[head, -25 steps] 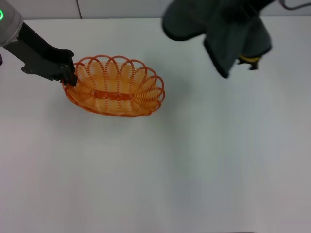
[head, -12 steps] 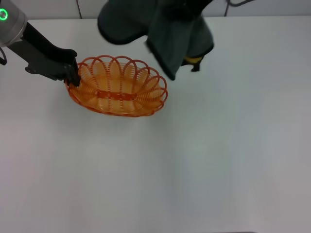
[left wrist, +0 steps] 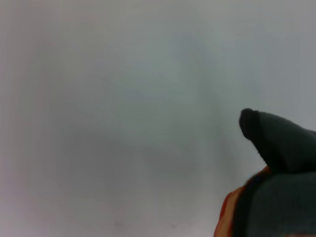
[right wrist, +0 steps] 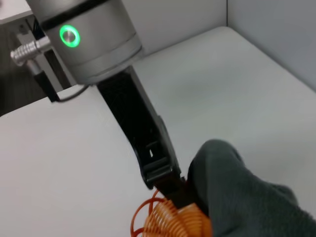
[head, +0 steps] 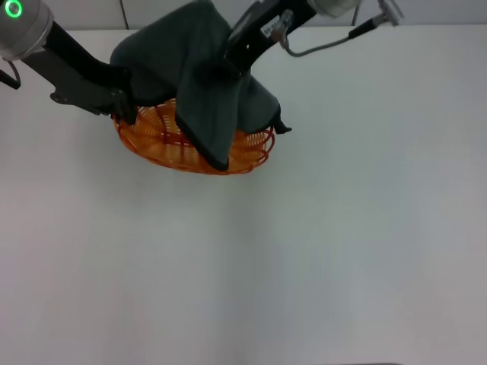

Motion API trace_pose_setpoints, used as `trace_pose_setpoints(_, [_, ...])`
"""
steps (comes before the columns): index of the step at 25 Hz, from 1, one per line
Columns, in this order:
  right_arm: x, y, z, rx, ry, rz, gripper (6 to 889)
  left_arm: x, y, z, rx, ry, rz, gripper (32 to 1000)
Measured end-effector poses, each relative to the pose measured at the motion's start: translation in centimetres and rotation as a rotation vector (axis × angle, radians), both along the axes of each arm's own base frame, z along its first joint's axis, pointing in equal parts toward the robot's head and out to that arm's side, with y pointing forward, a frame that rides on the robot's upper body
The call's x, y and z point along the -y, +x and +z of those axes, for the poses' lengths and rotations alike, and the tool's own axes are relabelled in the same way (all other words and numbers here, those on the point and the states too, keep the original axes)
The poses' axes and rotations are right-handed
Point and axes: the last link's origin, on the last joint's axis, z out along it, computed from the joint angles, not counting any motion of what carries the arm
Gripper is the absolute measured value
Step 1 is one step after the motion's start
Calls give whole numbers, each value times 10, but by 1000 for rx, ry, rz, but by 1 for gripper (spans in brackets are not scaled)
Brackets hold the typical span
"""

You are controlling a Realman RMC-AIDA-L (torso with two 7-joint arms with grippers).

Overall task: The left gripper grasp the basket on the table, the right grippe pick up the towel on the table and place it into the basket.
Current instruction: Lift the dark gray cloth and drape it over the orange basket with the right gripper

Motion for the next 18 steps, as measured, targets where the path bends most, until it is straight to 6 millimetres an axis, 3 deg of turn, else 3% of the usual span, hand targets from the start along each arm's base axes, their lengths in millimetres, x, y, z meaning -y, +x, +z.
trace_pose_setpoints(10, [-1, 21, -26, 67, -32, -38, 133, -2, 7, 0, 9, 0, -15, 74])
trace_pose_setpoints(18, [-4, 22, -29, 70, -19, -30, 133, -2, 9, -1, 22, -2, -19, 73])
